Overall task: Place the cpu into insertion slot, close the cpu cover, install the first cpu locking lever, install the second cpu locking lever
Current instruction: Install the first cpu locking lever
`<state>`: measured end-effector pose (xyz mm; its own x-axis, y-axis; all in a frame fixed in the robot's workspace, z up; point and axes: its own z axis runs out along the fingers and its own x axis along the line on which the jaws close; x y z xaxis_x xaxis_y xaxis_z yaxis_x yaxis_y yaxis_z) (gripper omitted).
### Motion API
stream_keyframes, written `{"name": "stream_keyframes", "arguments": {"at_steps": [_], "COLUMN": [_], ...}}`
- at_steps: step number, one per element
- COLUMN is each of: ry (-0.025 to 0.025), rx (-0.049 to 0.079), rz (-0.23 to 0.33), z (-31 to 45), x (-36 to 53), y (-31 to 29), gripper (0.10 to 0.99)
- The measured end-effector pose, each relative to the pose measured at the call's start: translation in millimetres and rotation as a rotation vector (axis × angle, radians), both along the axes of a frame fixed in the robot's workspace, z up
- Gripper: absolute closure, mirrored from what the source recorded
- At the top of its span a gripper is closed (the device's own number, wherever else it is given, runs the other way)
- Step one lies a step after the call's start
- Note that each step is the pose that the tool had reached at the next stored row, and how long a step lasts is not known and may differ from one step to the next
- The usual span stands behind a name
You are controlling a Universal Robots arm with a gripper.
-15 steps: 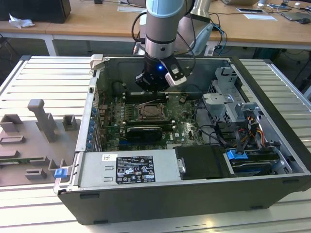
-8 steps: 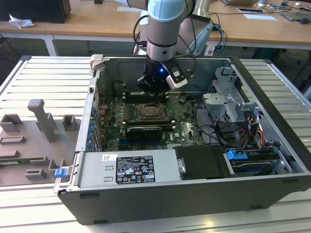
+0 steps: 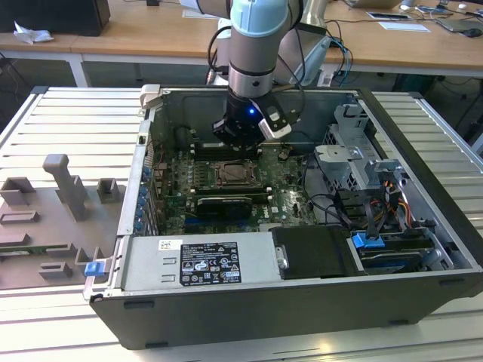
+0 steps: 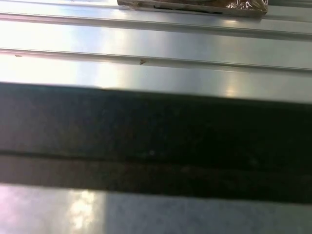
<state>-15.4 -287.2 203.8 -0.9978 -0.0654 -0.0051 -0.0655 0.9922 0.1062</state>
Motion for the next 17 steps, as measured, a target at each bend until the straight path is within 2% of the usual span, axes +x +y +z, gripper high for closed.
{"name": "stream_keyframes", "arguments": {"at_steps": [17], "ry": [-0.0002], "rx": [-0.004], "rz": [0.000], "z": [1.4], "x": [0.0], "y": [-0.2], "gripper": [0.980]}}
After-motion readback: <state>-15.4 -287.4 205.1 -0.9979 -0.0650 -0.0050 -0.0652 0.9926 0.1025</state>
